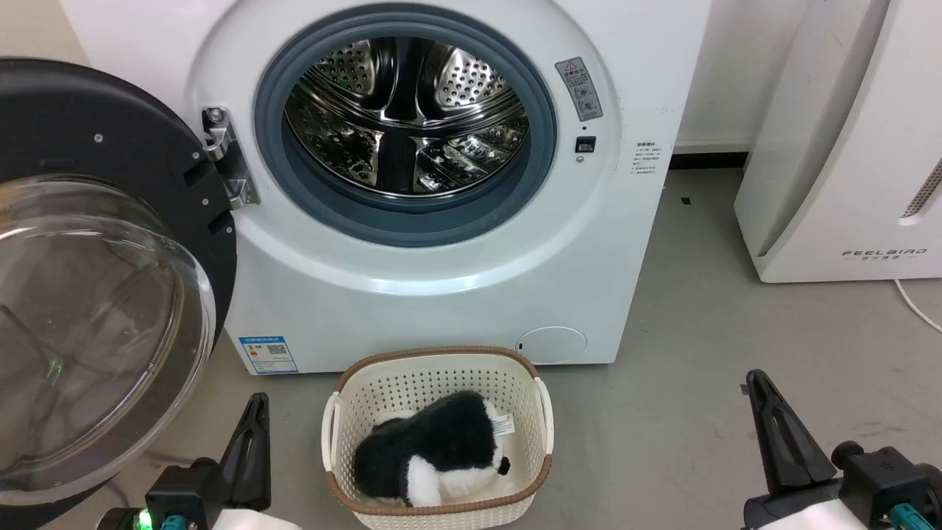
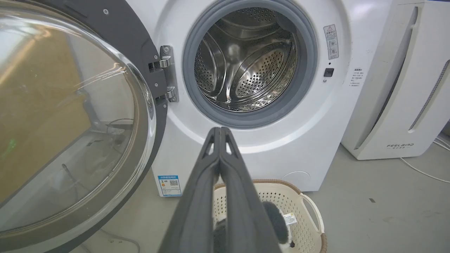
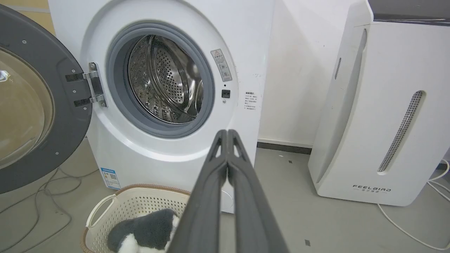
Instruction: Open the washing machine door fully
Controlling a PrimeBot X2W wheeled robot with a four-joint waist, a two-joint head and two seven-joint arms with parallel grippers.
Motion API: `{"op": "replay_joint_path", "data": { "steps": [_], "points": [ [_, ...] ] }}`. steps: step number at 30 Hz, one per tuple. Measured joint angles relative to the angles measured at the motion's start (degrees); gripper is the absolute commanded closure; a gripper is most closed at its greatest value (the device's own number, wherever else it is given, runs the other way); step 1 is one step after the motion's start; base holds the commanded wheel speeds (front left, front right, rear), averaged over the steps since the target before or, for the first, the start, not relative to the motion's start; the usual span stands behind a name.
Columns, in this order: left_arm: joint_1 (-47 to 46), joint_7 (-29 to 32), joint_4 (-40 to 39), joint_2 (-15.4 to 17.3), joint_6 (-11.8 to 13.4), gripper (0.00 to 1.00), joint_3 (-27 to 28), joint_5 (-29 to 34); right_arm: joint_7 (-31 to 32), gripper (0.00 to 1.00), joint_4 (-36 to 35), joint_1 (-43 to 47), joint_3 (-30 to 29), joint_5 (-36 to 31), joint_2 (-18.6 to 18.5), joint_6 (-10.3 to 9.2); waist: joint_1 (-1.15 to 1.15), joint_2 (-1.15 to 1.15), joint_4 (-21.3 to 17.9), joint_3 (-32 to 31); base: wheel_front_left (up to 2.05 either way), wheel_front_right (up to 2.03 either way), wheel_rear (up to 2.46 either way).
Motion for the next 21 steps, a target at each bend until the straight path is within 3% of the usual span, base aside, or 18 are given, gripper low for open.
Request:
{"op": "replay_joint_path", "data": {
  "steps": [21],
  "points": [
    [-1.07,2.46,-0.44,-0.01,0.9,1.0,-0.97,0.58,2.57,1.0,0.53,-0.81,0.32,-0.19,0.0,0.0,0.0,0.0,0.28,0.47,0.0,0.0,0.0]
  ]
}}
